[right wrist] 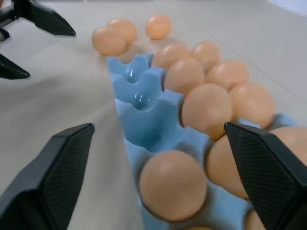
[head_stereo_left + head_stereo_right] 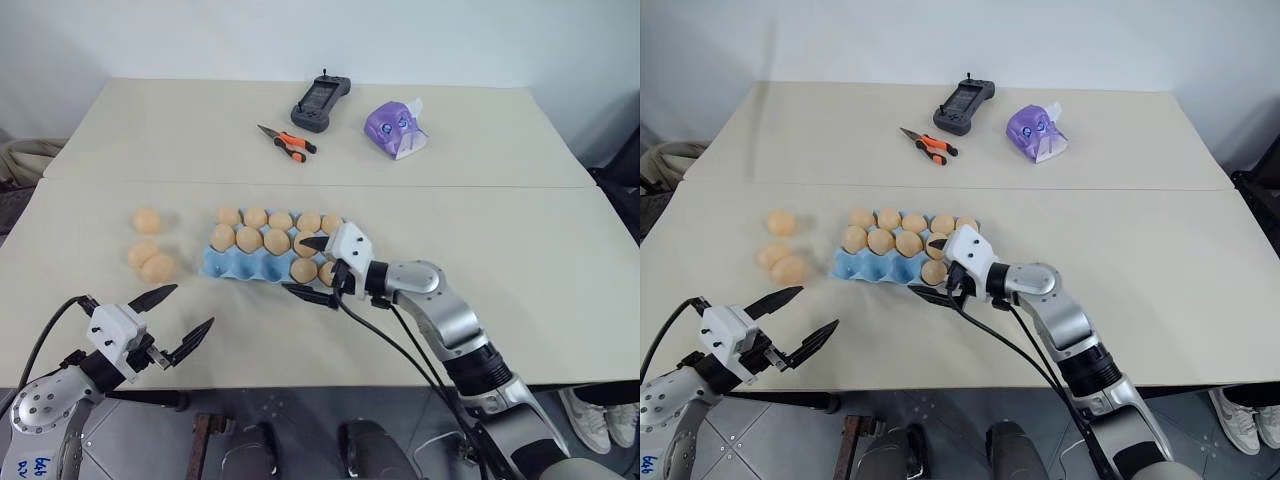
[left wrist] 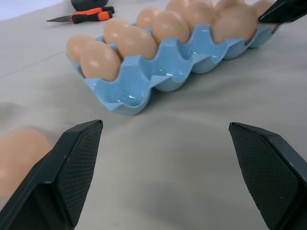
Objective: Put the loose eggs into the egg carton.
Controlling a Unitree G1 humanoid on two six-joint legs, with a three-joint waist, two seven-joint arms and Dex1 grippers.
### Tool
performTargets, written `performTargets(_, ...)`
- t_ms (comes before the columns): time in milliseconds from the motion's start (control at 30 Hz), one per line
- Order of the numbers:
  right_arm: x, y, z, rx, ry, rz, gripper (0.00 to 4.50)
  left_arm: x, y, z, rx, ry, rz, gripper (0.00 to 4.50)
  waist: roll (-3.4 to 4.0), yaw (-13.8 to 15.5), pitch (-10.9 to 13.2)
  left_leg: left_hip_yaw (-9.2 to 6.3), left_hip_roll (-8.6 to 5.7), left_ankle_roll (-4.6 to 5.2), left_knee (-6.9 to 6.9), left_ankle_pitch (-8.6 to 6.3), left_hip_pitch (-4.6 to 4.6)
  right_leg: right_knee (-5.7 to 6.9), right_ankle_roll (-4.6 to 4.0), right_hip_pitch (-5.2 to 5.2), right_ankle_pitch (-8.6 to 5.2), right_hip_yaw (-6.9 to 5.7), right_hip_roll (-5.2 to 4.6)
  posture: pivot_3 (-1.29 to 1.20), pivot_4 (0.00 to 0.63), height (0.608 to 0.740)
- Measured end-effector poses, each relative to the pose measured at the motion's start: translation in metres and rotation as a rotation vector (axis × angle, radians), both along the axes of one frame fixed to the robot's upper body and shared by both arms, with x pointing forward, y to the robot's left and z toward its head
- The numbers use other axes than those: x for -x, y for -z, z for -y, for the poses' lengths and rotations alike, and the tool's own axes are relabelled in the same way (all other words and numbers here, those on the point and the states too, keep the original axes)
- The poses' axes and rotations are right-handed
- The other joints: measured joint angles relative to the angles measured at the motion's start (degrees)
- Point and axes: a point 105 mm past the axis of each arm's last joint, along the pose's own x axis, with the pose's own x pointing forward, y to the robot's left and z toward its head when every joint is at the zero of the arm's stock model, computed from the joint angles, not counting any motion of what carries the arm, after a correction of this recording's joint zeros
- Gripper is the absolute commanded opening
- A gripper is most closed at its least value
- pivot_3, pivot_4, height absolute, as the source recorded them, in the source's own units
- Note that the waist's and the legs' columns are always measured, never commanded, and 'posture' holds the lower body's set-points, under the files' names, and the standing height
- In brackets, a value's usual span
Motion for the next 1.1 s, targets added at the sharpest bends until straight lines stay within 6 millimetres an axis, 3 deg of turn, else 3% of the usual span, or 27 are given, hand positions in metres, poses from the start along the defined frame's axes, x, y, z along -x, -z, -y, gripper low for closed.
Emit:
performTargets(100,0.014,-0.007,0.03,-0.036,-0.016,0.031,4.49,0.004,0.004,-0.005,0.013,-0.04,-0.011,4.5,-0.01,0.1,0.0,0.01,0.03,0.06,0.01,-0.11,-0.04,-0.18,0.02,0.06,-0.01,-0.01,0.02,0.0,0.15,0.74)
performTargets(267,0.032,0.016,0.107,0.02,0.078,-0.012,4.49,0.018,0.008,-0.032,0.036,-0.202,-0.016,4.5,-0.05,0.1,0.0,0.02,-0.13,0.19,0.06,-0.23,-0.01,-0.47,0.08,0.27,0.0,0.04,-0.04,0.0,0.15,0.74)
performTargets(400,0.041,0.017,0.133,0.03,0.113,0.021,4.49,0.021,0.009,-0.045,0.1,-0.312,-0.001,4.5,-0.04,-0.4,0.0,-0.12,-0.09,0.39,0.07,-0.34,0.33,-0.45,0.09,0.65,0.02,0.07,0.03,0.0,0.15,0.74)
performTargets(567,0.045,0.021,0.138,0.04,0.116,0.025,4.49,0.012,0.006,-0.049,0.151,-0.375,0.02,4.5,-0.04,-0.1,0.0,-0.52,-0.05,0.13,0.08,-0.45,0.44,-0.53,-0.01,1.03,0.03,0.03,-0.06,0.0,0.15,0.74)
performTargets(833,0.042,0.022,0.129,0.042,0.104,0.046,4.49,-0.046,-0.024,-0.03,0.173,-0.34,0.119,4.5,-0.04,0.9,0.0,-0.59,-0.27,0.19,0.1,-0.1,0.33,-0.66,0.08,1.06,0.09,-0.09,-0.08,0.0,0.15,0.74)
performTargets(967,0.04,0.022,0.125,0.037,0.107,0.045,4.49,-0.066,-0.02,-0.019,0.17,-0.316,0.094,4.5,-0.03,1.1,0.0,-0.44,-0.17,0.11,0.1,-0.11,0.32,-0.63,0.1,0.92,0.09,-0.1,0.08,0.0,0.15,0.74)
performTargets(1100,0.039,0.021,0.125,0.031,0.124,0.049,4.49,-0.076,-0.005,-0.015,0.149,-0.317,0.03,4.5,-0.03,1.2,0.0,-0.41,-0.11,0.07,0.12,-0.09,0.31,-0.58,0.12,0.84,0.08,-0.09,0.15,0.0,0.15,0.74)
